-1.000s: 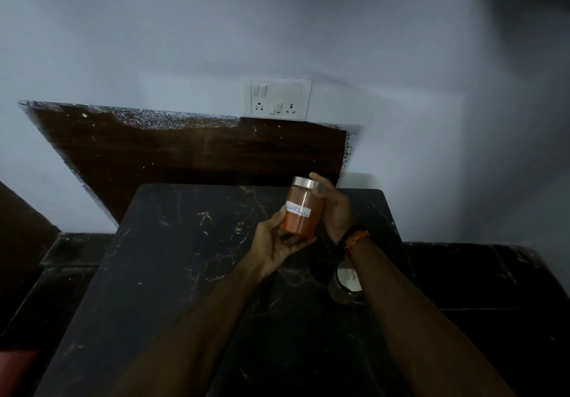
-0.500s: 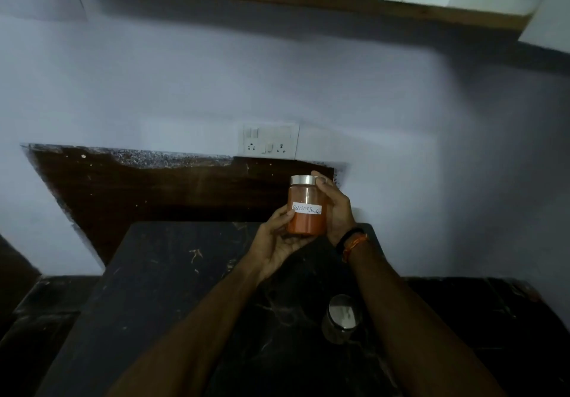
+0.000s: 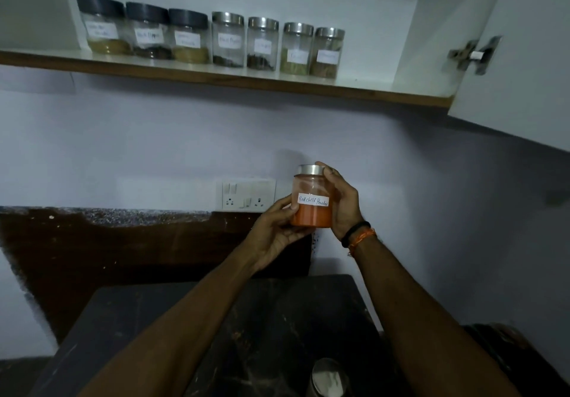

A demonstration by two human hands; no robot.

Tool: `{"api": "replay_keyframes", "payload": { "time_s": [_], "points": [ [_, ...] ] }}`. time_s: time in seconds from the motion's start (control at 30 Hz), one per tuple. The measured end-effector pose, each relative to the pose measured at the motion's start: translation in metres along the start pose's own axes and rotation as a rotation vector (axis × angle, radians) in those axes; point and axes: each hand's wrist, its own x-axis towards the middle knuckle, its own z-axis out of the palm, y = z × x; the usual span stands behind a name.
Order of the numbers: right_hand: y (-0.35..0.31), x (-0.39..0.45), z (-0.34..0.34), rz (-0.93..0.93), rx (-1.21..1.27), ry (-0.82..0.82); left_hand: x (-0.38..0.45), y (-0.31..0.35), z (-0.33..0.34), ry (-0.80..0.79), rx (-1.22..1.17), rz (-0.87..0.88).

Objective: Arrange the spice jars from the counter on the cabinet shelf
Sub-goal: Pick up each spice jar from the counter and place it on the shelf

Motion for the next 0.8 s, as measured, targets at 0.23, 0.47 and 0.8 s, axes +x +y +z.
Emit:
{"api": "replay_keyframes", "payload": {
  "time_s": [0.23, 0.47, 0.8],
  "points": [
    [-0.055, 0.02, 0.013, -0.114, -0.094, -0.013, 0.036, 0.037, 0.031, -0.028, 0.055, 0.058],
    [-0.082, 0.032, 0.015, -0.207, -0.193, -0.023, 0.052, 0.059, 0.049, -0.096, 0.118, 0.081],
    [-0.117, 0.04, 0.018, -0.318, -0.223, -0.013, 0.081, 0.131, 0.093, -0.121, 0.673, 0.202]
  ]
}}
